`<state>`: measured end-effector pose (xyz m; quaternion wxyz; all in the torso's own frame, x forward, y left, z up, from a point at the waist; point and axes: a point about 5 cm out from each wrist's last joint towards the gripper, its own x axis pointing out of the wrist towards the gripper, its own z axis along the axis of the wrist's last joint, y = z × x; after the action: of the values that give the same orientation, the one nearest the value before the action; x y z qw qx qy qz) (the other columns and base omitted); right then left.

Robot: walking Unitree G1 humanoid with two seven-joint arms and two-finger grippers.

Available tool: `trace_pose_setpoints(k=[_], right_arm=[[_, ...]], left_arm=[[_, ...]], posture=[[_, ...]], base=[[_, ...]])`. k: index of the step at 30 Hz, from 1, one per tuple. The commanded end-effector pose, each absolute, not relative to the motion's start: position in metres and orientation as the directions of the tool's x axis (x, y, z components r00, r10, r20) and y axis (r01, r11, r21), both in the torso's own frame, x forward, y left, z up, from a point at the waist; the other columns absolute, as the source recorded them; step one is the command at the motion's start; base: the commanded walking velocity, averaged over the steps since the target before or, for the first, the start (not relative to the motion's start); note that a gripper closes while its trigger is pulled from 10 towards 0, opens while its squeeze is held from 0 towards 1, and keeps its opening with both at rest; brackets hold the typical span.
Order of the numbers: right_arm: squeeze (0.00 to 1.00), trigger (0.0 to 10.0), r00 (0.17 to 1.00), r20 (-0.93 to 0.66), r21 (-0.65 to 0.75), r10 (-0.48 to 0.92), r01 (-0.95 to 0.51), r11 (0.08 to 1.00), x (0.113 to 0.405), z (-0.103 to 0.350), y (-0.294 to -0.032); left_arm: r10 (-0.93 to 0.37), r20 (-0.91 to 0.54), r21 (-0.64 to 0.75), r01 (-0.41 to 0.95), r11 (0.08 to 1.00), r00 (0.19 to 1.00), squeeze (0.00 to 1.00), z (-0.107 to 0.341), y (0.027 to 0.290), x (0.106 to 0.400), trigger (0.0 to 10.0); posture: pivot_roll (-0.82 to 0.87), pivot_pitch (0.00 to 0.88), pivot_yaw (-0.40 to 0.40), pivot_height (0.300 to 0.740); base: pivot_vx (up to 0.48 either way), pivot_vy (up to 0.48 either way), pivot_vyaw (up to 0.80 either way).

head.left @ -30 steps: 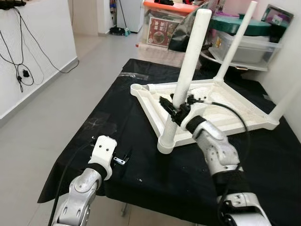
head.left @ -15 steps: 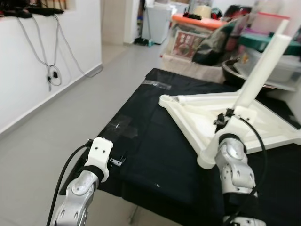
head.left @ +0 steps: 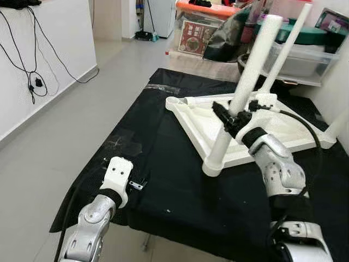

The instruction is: Building children table

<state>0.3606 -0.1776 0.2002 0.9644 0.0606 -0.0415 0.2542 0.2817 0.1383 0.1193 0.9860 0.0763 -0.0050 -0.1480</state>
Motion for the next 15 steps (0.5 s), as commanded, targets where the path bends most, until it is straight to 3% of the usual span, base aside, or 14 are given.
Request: trace_pose_setpoints(k=[1, 3, 4, 5, 6, 7, 10, 12, 13, 14, 15], right_arm=[[0.0, 10.0, 0.796, 0.0, 0.1, 0.606, -0.603, 0.792, 0.357, 0.171, -0.157], [0.0, 10.0, 0.791, -0.023, 0.084, 0.612, -0.608, 0.789, 0.358, 0.166, -0.152], [0.0, 8.9, 0.8, -0.045, 0.049, 0.598, -0.597, 0.801, 0.36, 0.161, -0.148], [0.0, 3.3, 0.823, -0.06, 0.022, 0.565, -0.565, 0.825, 0.364, 0.156, -0.143], [0.0, 3.3, 0.823, -0.06, 0.022, 0.565, -0.565, 0.825, 0.364, 0.156, -0.143], [0.0, 0.0, 0.866, -0.04, 0.017, 0.498, -0.498, 0.867, 0.369, 0.158, -0.145], [0.0, 0.0, 0.965, -0.025, -0.008, 0.26, -0.261, 0.965, 0.376, 0.161, -0.16], [0.0, 0.0, 0.981, -0.031, -0.014, 0.19, -0.19, 0.982, 0.377, 0.161, -0.165], [0.0, 0.0, 0.998, -0.056, 0.007, 0.027, -0.027, 1.0, 0.376, 0.157, -0.179], [0.0, 0.0, 0.939, -0.097, 0.014, -0.329, 0.331, 0.943, 0.363, 0.145, -0.212], [0.0, 0.0, 0.939, -0.097, 0.014, -0.329, 0.331, 0.943, 0.363, 0.145, -0.212]], left_arm=[[-0.304, -0.029, 0.151, 0.305, 0.94, 0.952, 0.0, 0.115, 0.135, 0.28, 10.0], [-0.302, -0.028, 0.151, 0.303, 0.941, 0.953, 0.0, 0.115, 0.135, 0.28, 10.0], [-0.301, -0.027, 0.152, 0.301, 0.941, 0.953, 0.0, 0.115, 0.136, 0.28, 10.0], [-0.298, -0.025, 0.154, 0.298, 0.942, 0.954, 0.0, 0.116, 0.137, 0.281, 10.0], [-0.298, -0.025, 0.154, 0.298, 0.942, 0.954, 0.0, 0.116, 0.137, 0.281, 10.0], [-0.296, -0.024, 0.156, 0.296, 0.942, 0.955, 0.0, 0.117, 0.138, 0.281, 10.0], [-0.296, -0.021, 0.158, 0.295, 0.942, 0.955, 0.0, 0.118, 0.138, 0.281, 10.0], [-0.296, -0.021, 0.158, 0.295, 0.942, 0.955, 0.0, 0.118, 0.139, 0.28, 10.0], [-0.297, -0.022, 0.158, 0.296, 0.942, 0.955, 0.0, 0.118, 0.139, 0.28, 10.0], [-0.301, -0.023, 0.157, 0.3, 0.941, 0.953, 0.0, 0.117, 0.138, 0.28, 10.0], [-0.301, -0.023, 0.157, 0.3, 0.941, 0.953, 0.0, 0.117, 0.138, 0.28, 10.0]], posture=[[0.12, 0.0, -0.137, 0.74], [0.12, 0.0, -0.137, 0.74], [0.12, 0.0, -0.137, 0.74], [0.13, 0.0, -0.144, 0.74], [0.13, 0.0, -0.144, 0.74], [0.13, 0.0, -0.142, 0.74], [0.13, 0.0, -0.141, 0.74], [0.12, 0.0, -0.137, 0.74], [0.12, 0.0, -0.137, 0.74], [0.11, 0.0, -0.134, 0.74], [0.11, 0.0, -0.134, 0.74]], base=[[0.0, 0.0, 0.0], [0.0, 0.0, 0.0], [0.0, 0.0, 0.0], [0.0, 0.0, 0.0], [0.0, 0.0, 0.0], [0.0, 0.0, 0.0], [0.0, 0.0, 0.0], [0.0, 0.0, 0.0], [0.0, 0.0, 0.0], [0.0, 0.0, 0.0], [0.0, 0.0, 0.0]])
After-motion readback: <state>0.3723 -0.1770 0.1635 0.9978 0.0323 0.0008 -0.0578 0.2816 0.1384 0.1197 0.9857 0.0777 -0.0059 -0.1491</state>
